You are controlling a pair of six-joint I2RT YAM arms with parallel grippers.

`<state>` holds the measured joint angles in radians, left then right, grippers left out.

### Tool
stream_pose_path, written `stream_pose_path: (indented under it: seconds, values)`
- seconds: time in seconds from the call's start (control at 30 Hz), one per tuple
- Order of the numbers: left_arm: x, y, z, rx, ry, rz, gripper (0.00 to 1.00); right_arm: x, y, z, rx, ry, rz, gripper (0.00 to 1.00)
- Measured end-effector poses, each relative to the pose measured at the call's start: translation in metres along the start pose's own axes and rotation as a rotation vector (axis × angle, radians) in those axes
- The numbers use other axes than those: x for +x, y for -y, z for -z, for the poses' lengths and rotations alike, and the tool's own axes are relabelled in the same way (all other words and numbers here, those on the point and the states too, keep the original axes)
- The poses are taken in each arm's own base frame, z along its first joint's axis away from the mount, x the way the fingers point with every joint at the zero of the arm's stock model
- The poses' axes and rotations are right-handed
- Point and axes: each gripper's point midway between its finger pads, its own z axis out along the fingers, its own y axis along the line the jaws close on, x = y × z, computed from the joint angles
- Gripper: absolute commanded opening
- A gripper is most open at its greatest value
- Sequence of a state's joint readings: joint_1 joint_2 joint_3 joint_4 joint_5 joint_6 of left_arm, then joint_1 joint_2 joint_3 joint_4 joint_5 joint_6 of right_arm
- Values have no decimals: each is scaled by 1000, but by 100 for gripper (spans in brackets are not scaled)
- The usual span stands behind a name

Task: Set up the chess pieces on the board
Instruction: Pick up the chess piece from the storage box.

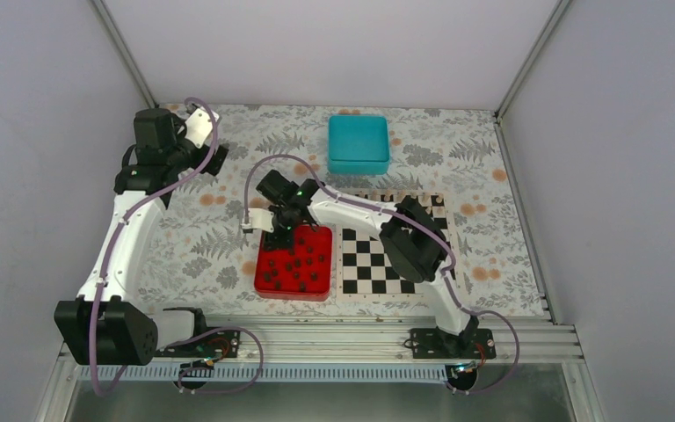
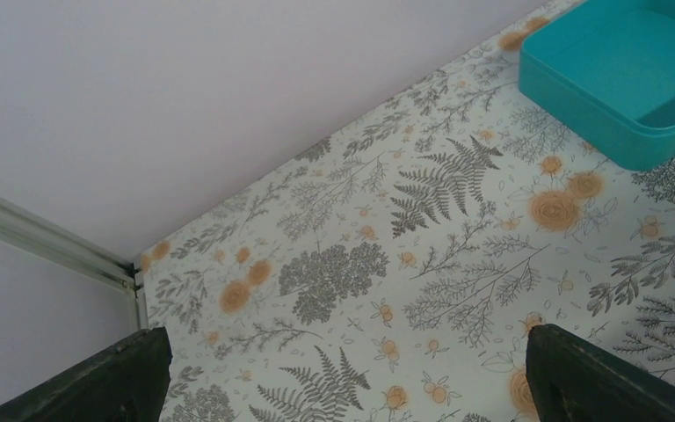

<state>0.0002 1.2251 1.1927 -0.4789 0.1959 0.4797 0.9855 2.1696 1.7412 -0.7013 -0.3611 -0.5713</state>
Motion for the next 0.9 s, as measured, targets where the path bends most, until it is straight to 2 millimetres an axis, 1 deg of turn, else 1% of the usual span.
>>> stream_pose_path:
  seconds: [0.17,0.53,0.73,0.83,0.9]
  values:
    - [4,1,-1,-3,-5,-3,100,5,0,-11,-11,-17,-5,44]
    - [1,-1,4,-16,8,-10,100,5,3,-14,3,-16,-11,42]
    - [4,0,4,-18,7,-10,100,10,6,-23,7,-35,-19,41]
    - [4,1,4,-17,6,-10,100,13,5,-29,6,-48,-19,38]
    - [4,1,4,-17,6,-10,100,15,4,-31,7,-56,-21,32]
